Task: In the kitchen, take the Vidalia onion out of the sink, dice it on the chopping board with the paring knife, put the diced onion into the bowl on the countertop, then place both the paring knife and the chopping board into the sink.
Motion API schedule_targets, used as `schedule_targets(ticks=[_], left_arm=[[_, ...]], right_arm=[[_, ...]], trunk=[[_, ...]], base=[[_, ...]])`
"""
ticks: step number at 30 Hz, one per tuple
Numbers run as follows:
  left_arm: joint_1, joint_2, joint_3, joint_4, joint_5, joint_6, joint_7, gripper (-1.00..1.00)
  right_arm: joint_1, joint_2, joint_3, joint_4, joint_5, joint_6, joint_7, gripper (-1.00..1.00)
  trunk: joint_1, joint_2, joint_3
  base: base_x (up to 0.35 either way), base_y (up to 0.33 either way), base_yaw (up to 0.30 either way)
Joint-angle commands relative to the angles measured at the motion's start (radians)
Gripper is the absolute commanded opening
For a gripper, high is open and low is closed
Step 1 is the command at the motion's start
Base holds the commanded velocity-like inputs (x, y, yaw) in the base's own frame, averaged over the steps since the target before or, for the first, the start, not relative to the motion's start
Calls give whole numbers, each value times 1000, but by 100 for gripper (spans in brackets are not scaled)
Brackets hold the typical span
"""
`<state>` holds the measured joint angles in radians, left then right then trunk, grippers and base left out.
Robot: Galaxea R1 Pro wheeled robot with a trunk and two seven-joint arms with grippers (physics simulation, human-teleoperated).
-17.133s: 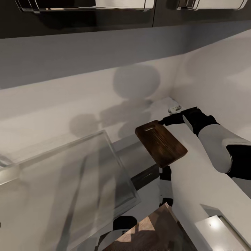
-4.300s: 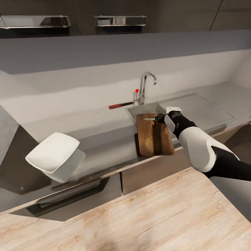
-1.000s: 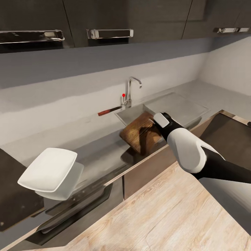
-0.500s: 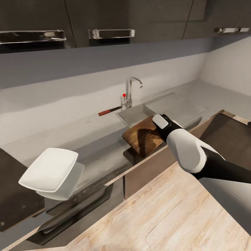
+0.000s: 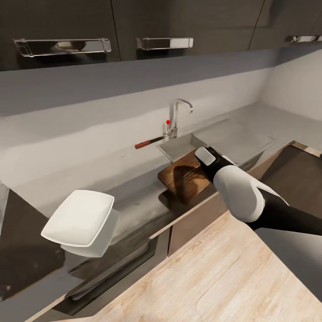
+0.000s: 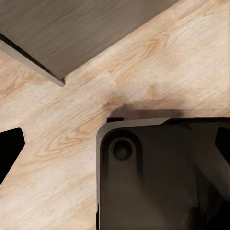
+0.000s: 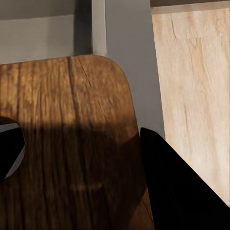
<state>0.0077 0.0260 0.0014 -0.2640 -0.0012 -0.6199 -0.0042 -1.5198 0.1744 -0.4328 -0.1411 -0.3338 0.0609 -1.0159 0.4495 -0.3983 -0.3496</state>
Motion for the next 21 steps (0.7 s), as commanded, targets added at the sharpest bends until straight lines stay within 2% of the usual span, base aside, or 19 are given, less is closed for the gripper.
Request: schedule_targets(ticks=[1, 3, 5, 6, 8, 12, 18, 20, 21], left_arm=[[1, 0, 0, -2, 0, -1, 0, 100], [0, 0, 0, -2, 0, 0, 0, 100], [0, 0, 0, -1, 1, 0, 0, 100], [0, 0, 0, -1, 1, 0, 0, 100], [0, 0, 0, -1, 1, 0, 0, 100], [0, 0, 0, 0, 3, 0, 0, 100], [1, 0, 0, 0, 2, 0, 0, 100], [0, 0, 0, 0, 2, 0, 0, 100], [0, 0, 0, 0, 2, 0, 0, 100]], right_arm=[[0, 0, 15, 7, -3, 8, -4, -100], [0, 0, 32, 25, 23, 13, 0, -100], [0, 0, 64, 55, 92, 14, 5, -100], [0, 0, 70, 64, 113, 13, 6, -100], [0, 0, 82, 97, 185, 9, 7, -100], [5, 0, 90, 119, 240, 7, 22, -100], [6, 0, 89, 119, 240, 15, 100, -100], [6, 0, 87, 118, 219, 16, 121, -100], [6, 0, 85, 117, 192, 17, 126, -100]], trunk=[[1, -2, -1], [1, -2, -1], [1, -2, -1], [1, -2, -1], [1, -2, -1], [1, -2, -1], [1, -2, -1], [1, -2, -1], [1, -2, -1]], base=[[0, 113, 0], [0, 65, 0], [0, 30, 0], [0, 19, 0], [0, 10, 0], [0, 3, 0], [0, 0, 0], [0, 0, 0], [0, 0, 0]])
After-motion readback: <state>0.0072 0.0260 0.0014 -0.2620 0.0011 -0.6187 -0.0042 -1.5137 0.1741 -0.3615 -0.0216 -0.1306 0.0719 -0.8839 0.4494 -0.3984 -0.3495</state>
